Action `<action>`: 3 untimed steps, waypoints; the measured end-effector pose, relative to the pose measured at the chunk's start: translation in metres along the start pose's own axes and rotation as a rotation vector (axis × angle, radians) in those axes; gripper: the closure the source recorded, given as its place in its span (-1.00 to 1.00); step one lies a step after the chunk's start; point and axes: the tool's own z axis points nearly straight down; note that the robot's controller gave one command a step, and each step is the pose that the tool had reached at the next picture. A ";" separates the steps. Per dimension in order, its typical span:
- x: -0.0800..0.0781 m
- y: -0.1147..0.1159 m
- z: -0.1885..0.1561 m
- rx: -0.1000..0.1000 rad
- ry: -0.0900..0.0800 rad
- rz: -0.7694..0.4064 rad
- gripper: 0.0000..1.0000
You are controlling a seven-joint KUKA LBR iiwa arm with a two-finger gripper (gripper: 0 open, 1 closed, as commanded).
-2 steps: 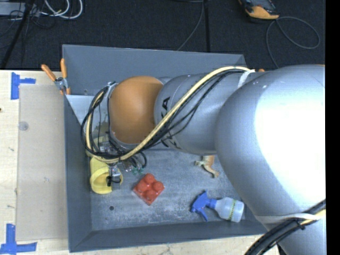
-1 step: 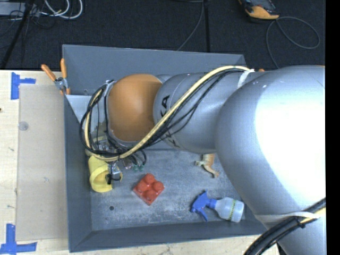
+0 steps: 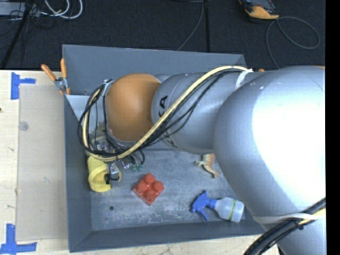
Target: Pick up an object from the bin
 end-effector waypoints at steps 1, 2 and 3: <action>-0.003 0.002 -0.001 0.002 0.002 0.009 1.00; -0.012 0.002 -0.001 0.007 0.006 -0.198 1.00; -0.012 0.002 -0.001 0.007 0.005 -0.197 1.00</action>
Offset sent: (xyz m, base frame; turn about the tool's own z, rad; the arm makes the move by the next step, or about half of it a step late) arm 0.0053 0.0074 -0.0129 -0.2039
